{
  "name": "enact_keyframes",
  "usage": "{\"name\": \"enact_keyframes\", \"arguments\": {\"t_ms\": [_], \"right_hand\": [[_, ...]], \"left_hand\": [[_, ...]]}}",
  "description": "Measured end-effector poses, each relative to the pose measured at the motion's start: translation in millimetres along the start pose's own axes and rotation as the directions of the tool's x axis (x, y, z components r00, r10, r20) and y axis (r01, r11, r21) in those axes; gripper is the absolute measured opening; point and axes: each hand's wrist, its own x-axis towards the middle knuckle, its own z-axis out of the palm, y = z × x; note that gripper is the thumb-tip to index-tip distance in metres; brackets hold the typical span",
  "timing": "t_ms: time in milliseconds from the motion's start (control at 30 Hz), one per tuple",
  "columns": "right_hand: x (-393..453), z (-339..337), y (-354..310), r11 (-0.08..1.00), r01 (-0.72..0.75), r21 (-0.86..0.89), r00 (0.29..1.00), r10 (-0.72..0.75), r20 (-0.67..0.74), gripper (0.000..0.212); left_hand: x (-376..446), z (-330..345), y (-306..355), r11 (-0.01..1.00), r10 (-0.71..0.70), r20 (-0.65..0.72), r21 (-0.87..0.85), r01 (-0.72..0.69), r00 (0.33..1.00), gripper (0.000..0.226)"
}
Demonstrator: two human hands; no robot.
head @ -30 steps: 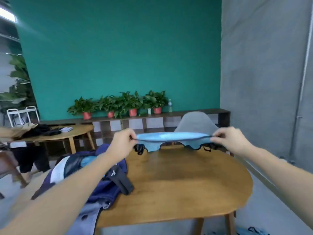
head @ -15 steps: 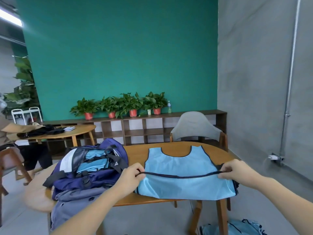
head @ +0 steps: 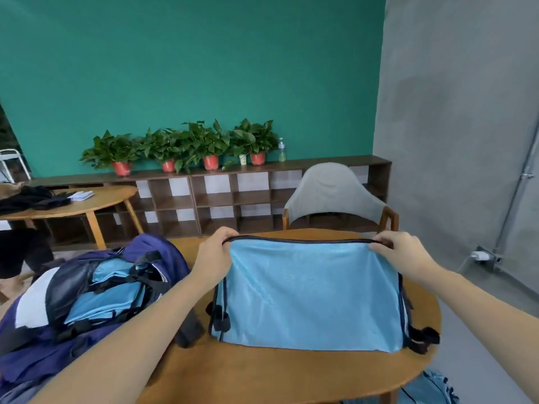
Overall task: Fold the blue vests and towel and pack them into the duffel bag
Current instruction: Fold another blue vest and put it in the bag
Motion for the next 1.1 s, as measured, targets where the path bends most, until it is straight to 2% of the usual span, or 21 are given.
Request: {"name": "enact_keyframes", "arguments": {"t_ms": [133, 200, 300, 467, 567, 667, 833, 1100], "right_hand": [[50.5, 52.5, 34.1, 0.992, -0.122, 0.033, 0.992, 0.12, 0.039, 0.014], [59.7, 81.2, 58.3, 0.975, -0.222, 0.023, 0.966, 0.217, 0.139, 0.024], [58.1, 111.9, 87.0, 0.966, -0.253, -0.051, 0.937, 0.257, 0.237, 0.025], [50.2, 117.8, 98.0, 0.974, -0.218, -0.059, 0.959, 0.225, 0.17, 0.005], [36.0, 112.6, 95.3, 0.974, -0.217, -0.057, 0.956, 0.224, 0.187, 0.009], [14.4, 106.0, 90.7, 0.976, -0.209, -0.055, 0.956, 0.216, 0.199, 0.01], [-22.6, 89.3, 80.5, 0.985, -0.174, 0.018, 0.962, 0.166, 0.216, 0.013], [-20.0, 47.8, 44.9, 0.979, -0.098, 0.18, 0.992, 0.08, 0.101, 0.016]], "left_hand": [[33.8, 49.5, -45.9, 0.993, -0.099, 0.08, 0.074, 0.093, 0.992, 0.033], [33.9, 77.7, -74.9, 0.977, -0.202, 0.217, 0.118, 0.18, 0.955, 0.037], [16.7, 108.2, -104.3, 0.952, -0.288, 0.346, 0.208, 0.227, 0.893, 0.039], [-8.7, 113.9, -112.6, 0.973, -0.165, 0.288, 0.207, 0.107, 0.943, 0.04], [-25.9, 106.1, -113.4, 0.955, -0.103, 0.339, 0.297, -0.002, 0.935, 0.041], [-48.0, 95.8, -111.8, 0.901, -0.081, 0.394, 0.421, -0.101, 0.915, 0.051], [-75.2, 66.7, -98.6, 0.946, -0.128, 0.406, 0.323, -0.011, 0.905, 0.052], [-48.3, 5.9, -58.4, 0.991, -0.131, 0.226, 0.024, 0.129, 0.965, 0.053]]}}
